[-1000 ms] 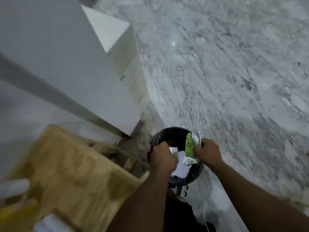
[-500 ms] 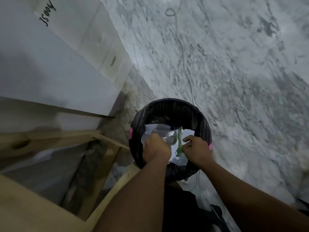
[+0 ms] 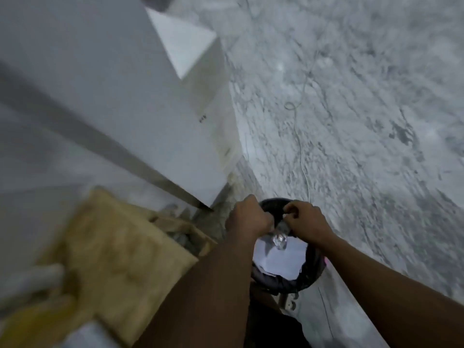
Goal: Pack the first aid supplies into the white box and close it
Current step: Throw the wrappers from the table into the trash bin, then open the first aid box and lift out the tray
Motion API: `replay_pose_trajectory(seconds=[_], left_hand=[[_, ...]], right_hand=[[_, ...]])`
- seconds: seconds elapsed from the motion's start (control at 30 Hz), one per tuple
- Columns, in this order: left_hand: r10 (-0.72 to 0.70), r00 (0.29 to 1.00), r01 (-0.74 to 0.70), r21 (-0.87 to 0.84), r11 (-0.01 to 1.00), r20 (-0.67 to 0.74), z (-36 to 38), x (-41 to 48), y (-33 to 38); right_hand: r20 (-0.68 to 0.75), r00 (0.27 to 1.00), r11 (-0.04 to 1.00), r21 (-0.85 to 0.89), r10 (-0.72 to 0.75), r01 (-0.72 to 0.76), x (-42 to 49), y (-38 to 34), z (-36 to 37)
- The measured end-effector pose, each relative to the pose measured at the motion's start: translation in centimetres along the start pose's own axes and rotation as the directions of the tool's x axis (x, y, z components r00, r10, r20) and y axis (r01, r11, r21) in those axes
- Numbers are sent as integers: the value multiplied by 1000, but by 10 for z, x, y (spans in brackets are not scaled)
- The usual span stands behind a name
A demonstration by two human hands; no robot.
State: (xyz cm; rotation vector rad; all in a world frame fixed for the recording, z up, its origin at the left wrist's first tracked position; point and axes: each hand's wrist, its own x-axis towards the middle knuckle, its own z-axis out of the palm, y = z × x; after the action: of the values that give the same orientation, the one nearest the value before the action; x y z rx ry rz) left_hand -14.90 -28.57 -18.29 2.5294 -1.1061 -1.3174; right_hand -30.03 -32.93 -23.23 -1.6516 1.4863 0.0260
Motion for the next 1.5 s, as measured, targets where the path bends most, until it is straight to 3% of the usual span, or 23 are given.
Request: replay_pose_trajectory(seconds=[0.17, 0.33, 0.43, 0.5, 0.7, 0.9, 1.03, 1.17, 1.23, 1.4, 1.5], left_hand=[[46, 978, -54, -32, 998, -203, -134, -103, -18], [29, 893, -78, -90, 993, -450, -246, -209, -88], [-43, 827, -50, -150, 987, -560, -296, -270, -151], [-112, 774, -20, -201, 979, -623, -323, -312, -198], [-330, 633, 86, -361, 929, -700, -354, -409, -324], [-476, 532, 132, -487, 864, -700, -308, -438, -413], [-475, 502, 206, -433, 877, -723, -237, -419, -461], [-476, 506, 270, -392, 880, -720, -161, -392, -500], [-468, 502, 248, -398, 883, -727, -133, -384, -511], [-428, 403, 272, -341, 900, -809, -94, -389, -510], [-492, 362, 307, -397, 865, -792, -74, -405, -495]], right_hand=[[-26, 966, 963, -85, -257, 254, -58, -144, -36], [-24, 856, 852, -120, -516, 510, -138, -290, -23], [52, 753, 744, -124, -656, 656, -195, -367, 5], [98, 646, 635, -122, -757, 763, -233, -412, 31], [257, 404, 403, -57, -878, 913, -329, -500, 115], [392, 263, 282, -9, -882, 959, -369, -500, 201], [429, 220, 250, 15, -876, 968, -357, -451, 265], [446, 130, 139, -12, -886, 990, -336, -384, 326], [423, 80, 79, -21, -902, 997, -327, -355, 346], [295, 35, 39, 6, -955, 999, -333, -328, 350], [229, 66, 56, -49, -971, 997, -353, -305, 333]])
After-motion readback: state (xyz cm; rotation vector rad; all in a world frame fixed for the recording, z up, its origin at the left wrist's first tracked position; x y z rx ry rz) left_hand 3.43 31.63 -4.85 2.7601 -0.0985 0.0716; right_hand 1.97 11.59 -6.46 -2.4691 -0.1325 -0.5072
